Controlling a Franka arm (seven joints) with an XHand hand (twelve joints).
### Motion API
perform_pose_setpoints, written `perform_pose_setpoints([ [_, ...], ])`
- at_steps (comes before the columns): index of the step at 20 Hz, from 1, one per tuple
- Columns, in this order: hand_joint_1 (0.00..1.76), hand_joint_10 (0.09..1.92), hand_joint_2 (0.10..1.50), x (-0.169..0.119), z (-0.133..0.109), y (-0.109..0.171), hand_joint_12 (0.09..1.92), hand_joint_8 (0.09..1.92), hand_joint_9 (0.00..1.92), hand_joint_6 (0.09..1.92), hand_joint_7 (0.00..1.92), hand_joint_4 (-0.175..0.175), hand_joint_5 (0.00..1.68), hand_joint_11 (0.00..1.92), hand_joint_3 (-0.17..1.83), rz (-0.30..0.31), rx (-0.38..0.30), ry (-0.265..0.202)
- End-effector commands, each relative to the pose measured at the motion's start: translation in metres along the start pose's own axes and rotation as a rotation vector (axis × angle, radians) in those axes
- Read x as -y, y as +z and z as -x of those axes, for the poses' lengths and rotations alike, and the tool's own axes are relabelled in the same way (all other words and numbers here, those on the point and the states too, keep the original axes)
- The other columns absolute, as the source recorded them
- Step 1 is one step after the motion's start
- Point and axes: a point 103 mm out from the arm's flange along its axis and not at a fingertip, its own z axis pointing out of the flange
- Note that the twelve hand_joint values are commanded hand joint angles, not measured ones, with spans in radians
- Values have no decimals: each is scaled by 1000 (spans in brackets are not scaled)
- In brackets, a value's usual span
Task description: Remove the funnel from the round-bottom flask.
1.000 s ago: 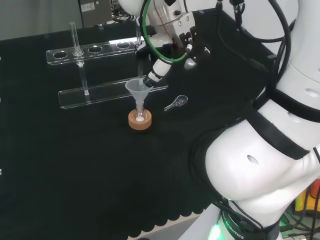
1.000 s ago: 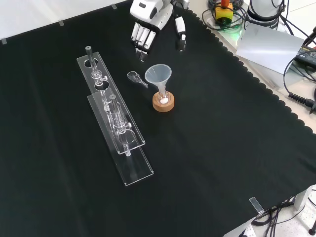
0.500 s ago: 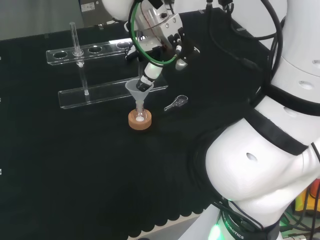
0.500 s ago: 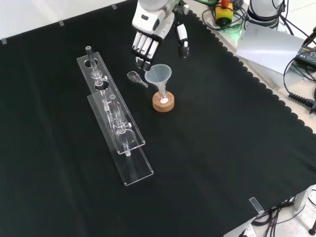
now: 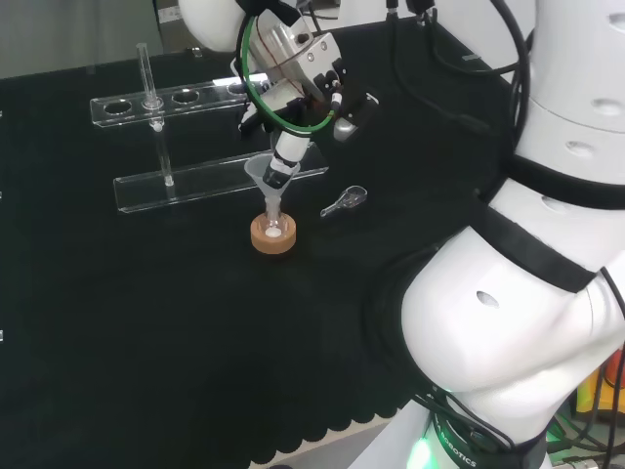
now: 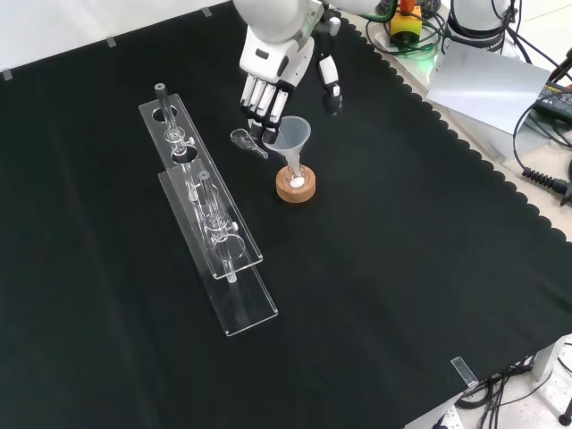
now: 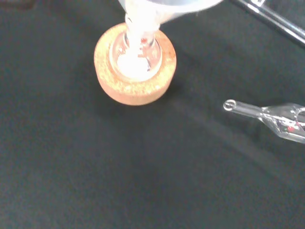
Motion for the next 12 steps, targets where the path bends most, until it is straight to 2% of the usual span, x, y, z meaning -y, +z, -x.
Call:
perform_pose_setpoints([
  [1, 572, 796, 683, -9, 1, 3, 1435, 443, 211, 87, 0, 41, 114, 294, 229, -55, 39, 2],
  [12, 615, 790, 684, -18, 6, 11, 1439, 464, 213, 87, 0, 47, 114, 281, 224, -80, 60, 14],
])
